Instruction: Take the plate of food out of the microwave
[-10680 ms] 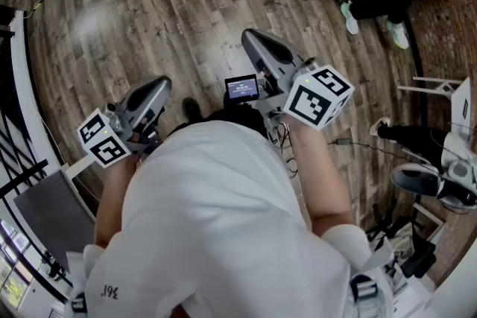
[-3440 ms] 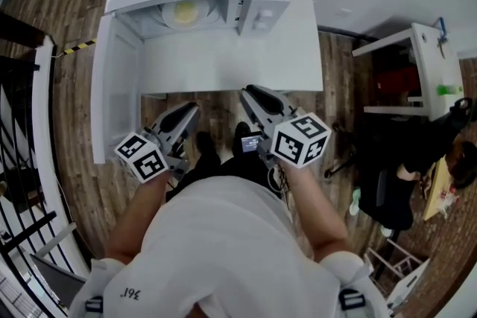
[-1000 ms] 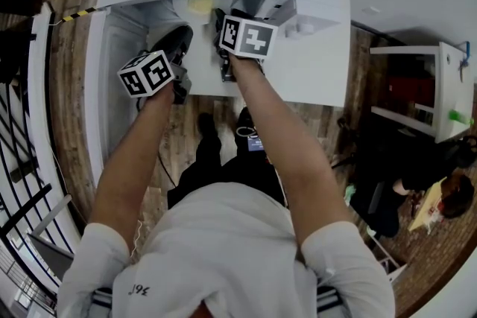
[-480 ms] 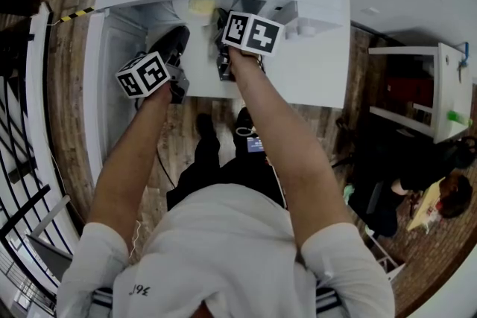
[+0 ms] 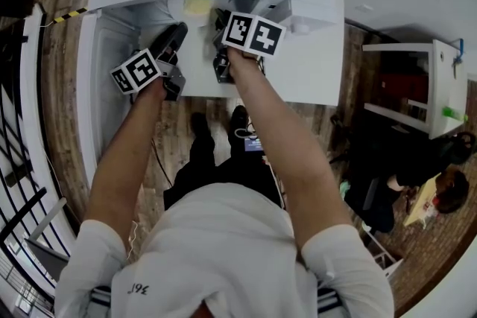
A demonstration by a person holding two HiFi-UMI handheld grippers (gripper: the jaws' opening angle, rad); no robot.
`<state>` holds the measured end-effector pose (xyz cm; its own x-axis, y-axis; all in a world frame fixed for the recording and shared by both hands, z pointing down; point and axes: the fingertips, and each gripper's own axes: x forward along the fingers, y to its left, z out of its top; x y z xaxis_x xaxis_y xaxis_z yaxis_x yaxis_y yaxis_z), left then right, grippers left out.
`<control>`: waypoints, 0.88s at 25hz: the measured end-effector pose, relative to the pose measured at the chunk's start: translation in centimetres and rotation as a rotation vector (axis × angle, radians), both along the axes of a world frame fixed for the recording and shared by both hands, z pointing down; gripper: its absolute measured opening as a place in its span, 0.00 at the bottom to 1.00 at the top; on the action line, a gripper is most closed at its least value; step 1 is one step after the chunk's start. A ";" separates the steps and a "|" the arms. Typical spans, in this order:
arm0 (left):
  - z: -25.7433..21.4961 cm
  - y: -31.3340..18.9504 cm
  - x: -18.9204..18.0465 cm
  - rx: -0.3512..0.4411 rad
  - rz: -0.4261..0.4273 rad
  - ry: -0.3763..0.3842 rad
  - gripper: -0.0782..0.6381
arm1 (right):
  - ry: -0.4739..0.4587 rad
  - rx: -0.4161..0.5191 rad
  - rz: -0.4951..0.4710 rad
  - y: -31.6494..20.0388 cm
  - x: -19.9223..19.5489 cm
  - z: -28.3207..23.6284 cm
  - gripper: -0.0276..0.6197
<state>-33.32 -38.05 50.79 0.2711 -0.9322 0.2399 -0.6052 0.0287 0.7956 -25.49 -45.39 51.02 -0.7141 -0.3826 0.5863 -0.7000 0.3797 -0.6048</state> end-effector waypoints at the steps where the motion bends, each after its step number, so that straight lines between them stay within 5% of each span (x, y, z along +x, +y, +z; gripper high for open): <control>1: 0.1 -0.1 0.1 0.002 0.003 0.012 0.32 | -0.004 -0.004 0.001 0.0 0.1 0.0 0.17; 13: -0.4 -0.9 0.7 0.054 0.063 0.036 0.32 | -0.037 -0.060 -0.010 1.6 1.8 0.6 0.15; 22: -0.1 -0.2 1.4 0.010 0.067 -0.003 0.27 | -0.046 -0.051 -0.014 2.2 2.7 0.2 0.15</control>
<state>-31.93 -38.21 50.68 0.3327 -0.9142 0.2316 -0.6081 -0.0202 0.7936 -22.79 -43.22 51.20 -0.7458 -0.3426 0.5712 -0.6658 0.3577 -0.6548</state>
